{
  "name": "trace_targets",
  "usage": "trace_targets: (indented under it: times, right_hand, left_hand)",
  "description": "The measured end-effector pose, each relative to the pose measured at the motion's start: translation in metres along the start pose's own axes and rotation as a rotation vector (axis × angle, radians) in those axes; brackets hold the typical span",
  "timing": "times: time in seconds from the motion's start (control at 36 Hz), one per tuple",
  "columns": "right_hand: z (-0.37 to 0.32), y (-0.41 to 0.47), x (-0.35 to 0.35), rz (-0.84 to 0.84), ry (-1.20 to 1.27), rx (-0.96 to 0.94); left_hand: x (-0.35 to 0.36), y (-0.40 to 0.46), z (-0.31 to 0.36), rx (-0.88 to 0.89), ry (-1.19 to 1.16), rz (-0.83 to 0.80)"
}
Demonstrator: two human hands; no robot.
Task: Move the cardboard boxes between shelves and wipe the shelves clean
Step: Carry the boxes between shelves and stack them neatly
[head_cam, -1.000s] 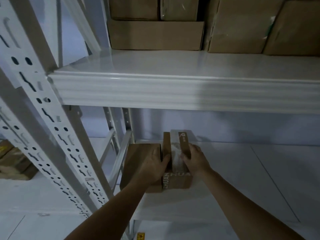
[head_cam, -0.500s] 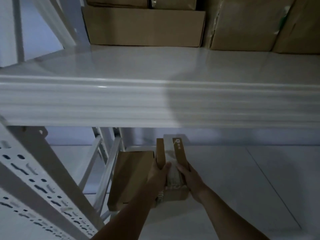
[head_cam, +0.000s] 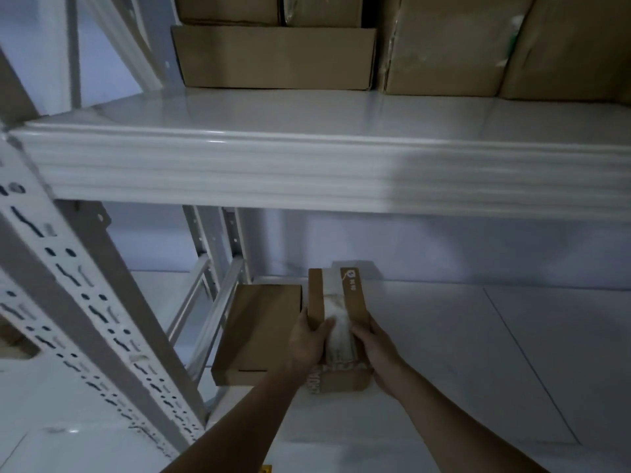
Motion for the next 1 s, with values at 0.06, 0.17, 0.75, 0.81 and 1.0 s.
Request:
trace_targets:
  times: [0.06, 0.17, 0.75, 0.81, 1.0]
  right_hand:
    - [-0.004, -0.021, -0.002, -0.038, -0.034, -0.020]
    - [-0.013, -0.065, -0.004, -0.072, -0.055, -0.070]
    - [-0.003, -0.215, 0.080, -0.488, -0.070, 0.004]
    - [0.003, -0.222, 0.103, -0.519, -0.077, 0.021]
    - [0.026, -0.249, 0.199, -0.640, -0.098, 0.048]
  left_hand:
    - [0.012, -0.021, 0.002, 0.003, -0.073, -0.038]
    - [0.033, -0.062, 0.008, 0.026, -0.086, 0.027]
    - [0.045, -0.299, 0.023, 0.012, -0.303, 0.322]
    - [0.031, -0.322, 0.021, 0.012, -0.290, 0.347]
    - [-0.038, -0.402, 0.004, -0.029, -0.239, 0.550]
Point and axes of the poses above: each hand's wrist, its own y-axis towards the middle knuckle, its own x-axis out of the palm, z = x × y, the point moved 3 cm from there along y, towards the middle knuckle, and after that the axes turned 12 degrees about -z, right-handed, at the moved point
